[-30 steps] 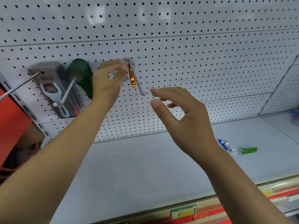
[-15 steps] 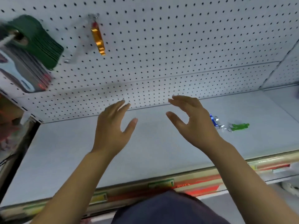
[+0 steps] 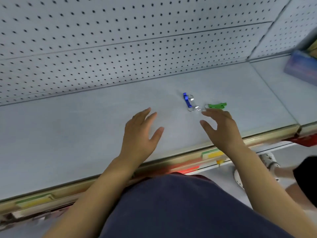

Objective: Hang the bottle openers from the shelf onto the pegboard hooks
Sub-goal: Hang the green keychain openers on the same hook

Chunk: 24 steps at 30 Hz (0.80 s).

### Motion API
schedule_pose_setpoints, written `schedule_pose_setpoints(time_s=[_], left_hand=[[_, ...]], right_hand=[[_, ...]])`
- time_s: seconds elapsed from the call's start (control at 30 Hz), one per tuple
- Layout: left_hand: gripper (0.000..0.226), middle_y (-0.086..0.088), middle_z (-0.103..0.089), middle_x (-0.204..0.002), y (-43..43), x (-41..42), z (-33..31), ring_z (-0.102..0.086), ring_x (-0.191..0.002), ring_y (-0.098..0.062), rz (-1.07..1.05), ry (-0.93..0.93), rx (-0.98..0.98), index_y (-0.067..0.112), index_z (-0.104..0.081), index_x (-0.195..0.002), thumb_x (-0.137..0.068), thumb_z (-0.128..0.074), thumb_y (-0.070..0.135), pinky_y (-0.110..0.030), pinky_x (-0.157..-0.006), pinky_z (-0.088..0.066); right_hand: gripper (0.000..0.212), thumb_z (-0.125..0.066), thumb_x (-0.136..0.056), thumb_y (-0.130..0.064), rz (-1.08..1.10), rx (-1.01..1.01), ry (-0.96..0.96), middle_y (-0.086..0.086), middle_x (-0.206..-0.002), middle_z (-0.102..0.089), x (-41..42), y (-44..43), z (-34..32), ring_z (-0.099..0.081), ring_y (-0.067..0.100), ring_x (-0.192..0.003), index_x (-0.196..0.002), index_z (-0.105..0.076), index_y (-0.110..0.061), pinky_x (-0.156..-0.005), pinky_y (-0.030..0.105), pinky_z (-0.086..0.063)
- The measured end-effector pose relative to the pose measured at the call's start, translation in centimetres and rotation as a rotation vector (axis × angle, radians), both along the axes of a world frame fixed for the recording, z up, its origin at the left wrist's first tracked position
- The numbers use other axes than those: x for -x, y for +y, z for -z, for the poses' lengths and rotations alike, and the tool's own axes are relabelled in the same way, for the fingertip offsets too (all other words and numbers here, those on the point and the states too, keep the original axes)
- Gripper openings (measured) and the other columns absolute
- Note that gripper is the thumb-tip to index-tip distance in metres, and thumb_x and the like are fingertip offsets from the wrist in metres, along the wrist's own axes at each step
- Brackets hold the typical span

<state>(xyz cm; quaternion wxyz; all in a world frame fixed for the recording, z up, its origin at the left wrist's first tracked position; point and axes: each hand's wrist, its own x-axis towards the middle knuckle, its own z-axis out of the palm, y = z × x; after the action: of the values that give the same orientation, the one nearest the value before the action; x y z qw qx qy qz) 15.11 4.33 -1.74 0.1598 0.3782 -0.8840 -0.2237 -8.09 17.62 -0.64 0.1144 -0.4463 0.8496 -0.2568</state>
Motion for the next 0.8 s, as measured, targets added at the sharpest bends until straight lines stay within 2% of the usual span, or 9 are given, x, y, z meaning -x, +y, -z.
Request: schedule_pose_setpoints(time_s=[0.17,0.33,0.43,0.53,0.63,0.7,0.8], left_hand=[[0.052,-0.007,-0.052,-0.15,1.4,5.7,2.1,-0.049,-0.138,-0.028,0.07,-0.009,-0.029,0.016,-0.06,-0.136,-0.096,-0.052,0.047,-0.048,-0.111,-0.04],[0.045,-0.006,-0.051,-0.151,2.3,10.1,2.6,-0.045,-0.14,-0.025,0.131,-0.047,-0.045,0.018,-0.059,-0.138,-0.099,-0.056,0.04,-0.046,-0.113,-0.036],[0.04,-0.005,-0.057,-0.145,2.7,12.1,3.1,-0.05,-0.133,-0.026,0.147,-0.039,-0.035,0.017,-0.063,-0.133,-0.097,-0.062,0.034,-0.046,-0.108,-0.041],[0.039,-0.005,-0.064,-0.135,3.0,13.9,3.6,-0.056,-0.124,-0.026,0.153,0.002,0.012,0.015,-0.068,-0.127,-0.092,-0.065,0.032,-0.043,-0.099,-0.044],[0.04,-0.004,-0.065,-0.131,3.0,15.9,3.5,-0.057,-0.121,-0.025,0.213,-0.005,0.035,0.013,-0.067,-0.126,-0.092,-0.064,0.032,-0.042,-0.097,-0.044],[0.04,-0.003,-0.065,-0.129,2.8,17.0,3.4,-0.056,-0.119,-0.025,0.234,-0.022,0.053,0.012,-0.067,-0.126,-0.092,-0.062,0.032,-0.042,-0.094,-0.042],[0.039,-0.002,-0.064,-0.127,2.4,18.1,3.8,-0.053,-0.117,-0.025,0.23,-0.036,0.073,0.012,-0.067,-0.126,-0.092,-0.059,0.032,-0.042,-0.093,-0.041]], right_hand=[[0.034,-0.063,-0.098,-0.024,0.061,-0.074,-0.022,0.003,-0.139,-0.059,4.6,2.2,1.9,-0.045,0.023,-0.133,-0.131,-0.064,-0.015,-0.106,0.027,-0.035],[0.036,-0.062,-0.098,-0.02,0.088,-0.031,-0.032,0.003,-0.139,-0.057,8.0,1.6,2.6,-0.045,0.023,-0.13,-0.133,-0.061,-0.014,-0.107,0.025,-0.035],[0.037,-0.062,-0.098,-0.017,0.041,-0.026,-0.028,0.005,-0.142,-0.056,9.7,0.5,3.2,-0.043,0.028,-0.132,-0.135,-0.061,-0.013,-0.11,0.039,-0.04],[0.037,-0.061,-0.098,-0.017,-0.035,-0.074,0.011,0.006,-0.143,-0.057,11.1,-0.8,3.7,-0.044,0.032,-0.133,-0.135,-0.061,-0.013,-0.105,0.045,-0.042],[0.03,-0.067,-0.094,-0.017,-0.072,-0.081,0.08,0.005,-0.13,-0.066,11.9,-1.4,4.2,-0.053,0.035,-0.12,-0.124,-0.07,-0.013,-0.095,0.047,-0.047],[0.022,-0.071,-0.09,-0.013,-0.079,-0.031,0.079,0.007,-0.114,-0.069,12.2,-1.3,4.5,-0.056,0.033,-0.107,-0.111,-0.075,-0.011,-0.089,0.044,-0.049],[0.017,-0.073,-0.088,-0.01,-0.072,-0.009,0.002,0.007,-0.104,-0.065,12.1,-0.7,4.4,-0.056,0.028,-0.102,-0.105,-0.075,-0.007,-0.086,0.024,-0.041]])
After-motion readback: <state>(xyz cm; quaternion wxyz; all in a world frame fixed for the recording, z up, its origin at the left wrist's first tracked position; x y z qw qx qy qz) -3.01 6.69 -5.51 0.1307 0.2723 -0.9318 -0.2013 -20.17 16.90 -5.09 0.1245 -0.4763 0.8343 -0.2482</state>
